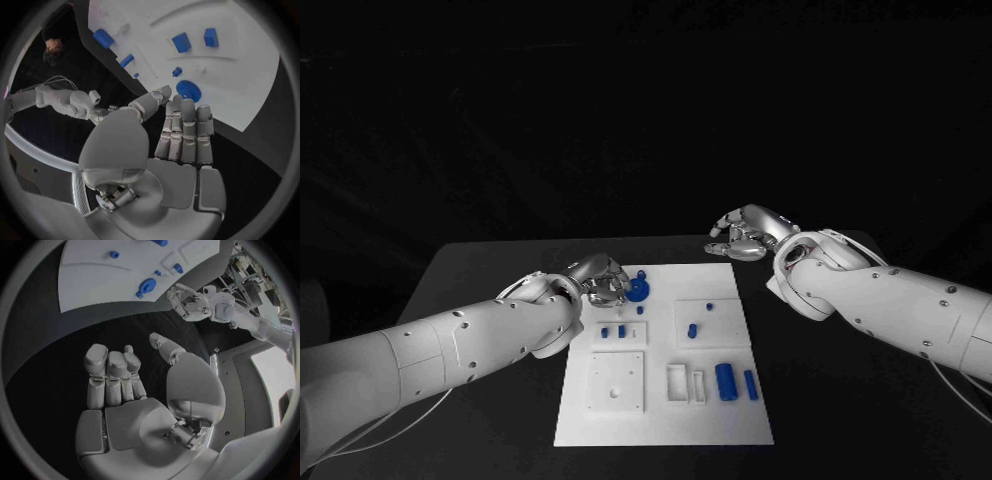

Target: Assemble the parts on the task board

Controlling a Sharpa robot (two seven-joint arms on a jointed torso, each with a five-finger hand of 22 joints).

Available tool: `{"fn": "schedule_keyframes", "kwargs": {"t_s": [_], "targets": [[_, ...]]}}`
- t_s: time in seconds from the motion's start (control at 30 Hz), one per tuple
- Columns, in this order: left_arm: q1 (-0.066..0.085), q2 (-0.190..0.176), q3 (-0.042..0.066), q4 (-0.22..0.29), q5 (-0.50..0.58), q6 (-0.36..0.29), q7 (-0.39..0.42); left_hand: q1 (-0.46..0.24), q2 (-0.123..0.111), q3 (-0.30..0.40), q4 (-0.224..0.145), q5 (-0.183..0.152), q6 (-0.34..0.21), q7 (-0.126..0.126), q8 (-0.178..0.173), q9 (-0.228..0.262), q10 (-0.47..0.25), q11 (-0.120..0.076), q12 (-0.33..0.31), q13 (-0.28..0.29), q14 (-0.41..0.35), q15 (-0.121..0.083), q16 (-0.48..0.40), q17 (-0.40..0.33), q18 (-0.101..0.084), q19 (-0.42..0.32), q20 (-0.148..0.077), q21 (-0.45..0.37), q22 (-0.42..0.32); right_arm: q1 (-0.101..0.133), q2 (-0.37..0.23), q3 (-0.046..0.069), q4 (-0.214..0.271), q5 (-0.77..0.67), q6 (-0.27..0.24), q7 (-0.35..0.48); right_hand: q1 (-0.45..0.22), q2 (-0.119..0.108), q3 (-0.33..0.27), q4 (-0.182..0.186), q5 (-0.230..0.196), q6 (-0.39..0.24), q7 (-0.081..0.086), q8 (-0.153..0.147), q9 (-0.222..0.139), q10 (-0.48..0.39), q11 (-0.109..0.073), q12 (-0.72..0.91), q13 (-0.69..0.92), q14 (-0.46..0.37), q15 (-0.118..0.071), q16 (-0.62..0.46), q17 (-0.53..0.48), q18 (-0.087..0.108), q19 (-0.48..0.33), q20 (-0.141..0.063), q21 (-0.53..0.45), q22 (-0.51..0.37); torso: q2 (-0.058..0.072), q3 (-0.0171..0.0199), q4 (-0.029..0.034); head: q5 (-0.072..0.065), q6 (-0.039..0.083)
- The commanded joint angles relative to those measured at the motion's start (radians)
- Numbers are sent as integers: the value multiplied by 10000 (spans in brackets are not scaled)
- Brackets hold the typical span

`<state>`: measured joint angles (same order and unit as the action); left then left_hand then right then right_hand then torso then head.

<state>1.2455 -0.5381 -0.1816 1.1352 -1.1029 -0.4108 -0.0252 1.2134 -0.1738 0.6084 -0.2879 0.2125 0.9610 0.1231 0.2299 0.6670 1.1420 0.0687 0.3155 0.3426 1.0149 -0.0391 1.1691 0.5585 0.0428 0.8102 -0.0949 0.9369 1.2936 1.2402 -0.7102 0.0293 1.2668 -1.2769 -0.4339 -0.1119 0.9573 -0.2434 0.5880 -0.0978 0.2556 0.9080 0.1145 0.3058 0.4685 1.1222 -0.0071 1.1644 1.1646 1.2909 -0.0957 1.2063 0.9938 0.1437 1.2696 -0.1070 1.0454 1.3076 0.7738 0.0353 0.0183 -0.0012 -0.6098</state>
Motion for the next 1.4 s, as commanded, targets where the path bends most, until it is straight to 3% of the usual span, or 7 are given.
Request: {"fn": "schedule_keyframes", "kwargs": {"t_s": [0.03,0.2,0.4,0.57,0.97,1.27,1.4], "targets": [[54,184,-6,-75,-1452,321,166,12,-62,-45,8,30,40,11,-46,-43,74,8,-178,-74,70,5,55,21,187,94,-432,46,34,-5,14,4,8,-15,98,97,45,13,-61,11,58,16,102,-59,13,-482,184,43,-14,69,-31,-58,14,1181,19,-69,-51,42,4,0,2,-14,10],[81,612,-30,-309,-2496,812,-341,-150,-151,-131,60,-43,62,39,-73,-105,73,49,-460,-178,119,35,134,35,230,171,-406,69,73,-4,21,4,34,-15,92,96,47,14,-60,12,64,14,103,-61,13,-482,185,44,-15,70,-30,-58,15,1181,19,-69,-51,43,5,2,0,-27,13],[82,1009,-280,-730,-3150,1118,-663,-232,-219,-120,139,-96,-19,87,-158,-196,-93,158,-893,-331,141,129,195,35,312,245,-326,77,109,-4,36,4,64,-15,92,98,50,13,-58,12,78,9,104,-64,13,-483,186,45,-17,70,-29,-59,16,1181,20,-69,-53,43,16,2,-19,-35,7],[78,1197,-406,-1003,-3342,1121,-707,-238,-239,-96,188,-99,-74,123,-206,-251,-199,225,-1170,-427,164,190,233,29,378,295,-266,86,135,-3,10,4,139,-16,90,91,50,12,-58,13,86,8,104,-65,13,-483,187,46,-18,71,-28,-60,17,1181,20,-69,-53,44,19,5,-17,-64,-19],[74,1413,-468,-1346,-3347,994,-600,-219,-320,-51,293,-110,-276,113,-342,-415,-619,388,-1875,-806,217,343,304,-2,538,393,-111,112,202,-2,-28,4,218,-19,75,77,50,11,-59,15,100,9,105,-65,14,-483,187,48,-21,72,-27,-60,18,1181,21,-69,-54,45,54,5,-22,-94,-41],[64,1555,-484,-1481,-3336,1115,-522,-226,-206,-119,372,-159,-157,86,-279,-490,-191,278,-1932,-905,466,236,610,79,649,625,-173,315,315,-2,-5,4,225,-21,82,74,54,13,-58,17,110,15,105,-63,16,-482,187,50,-23,74,-27,-61,20,1181,23,-69,-54,46,38,5,-14,-114,-90],[53,1603,-546,-1581,-3335,1185,-457,-222,-166,-132,370,-172,-99,91,-250,-508,-84,255,-1947,-927,499,214,689,100,662,662,-195,365,331,-2,5,4,232,-21,84,73,56,14,-58,16,113,16,104,-62,17,-481,187,51,-24,74,-27,-61,21,1181,24,-70,-54,47,37,4,-16,-121,-92]]}}
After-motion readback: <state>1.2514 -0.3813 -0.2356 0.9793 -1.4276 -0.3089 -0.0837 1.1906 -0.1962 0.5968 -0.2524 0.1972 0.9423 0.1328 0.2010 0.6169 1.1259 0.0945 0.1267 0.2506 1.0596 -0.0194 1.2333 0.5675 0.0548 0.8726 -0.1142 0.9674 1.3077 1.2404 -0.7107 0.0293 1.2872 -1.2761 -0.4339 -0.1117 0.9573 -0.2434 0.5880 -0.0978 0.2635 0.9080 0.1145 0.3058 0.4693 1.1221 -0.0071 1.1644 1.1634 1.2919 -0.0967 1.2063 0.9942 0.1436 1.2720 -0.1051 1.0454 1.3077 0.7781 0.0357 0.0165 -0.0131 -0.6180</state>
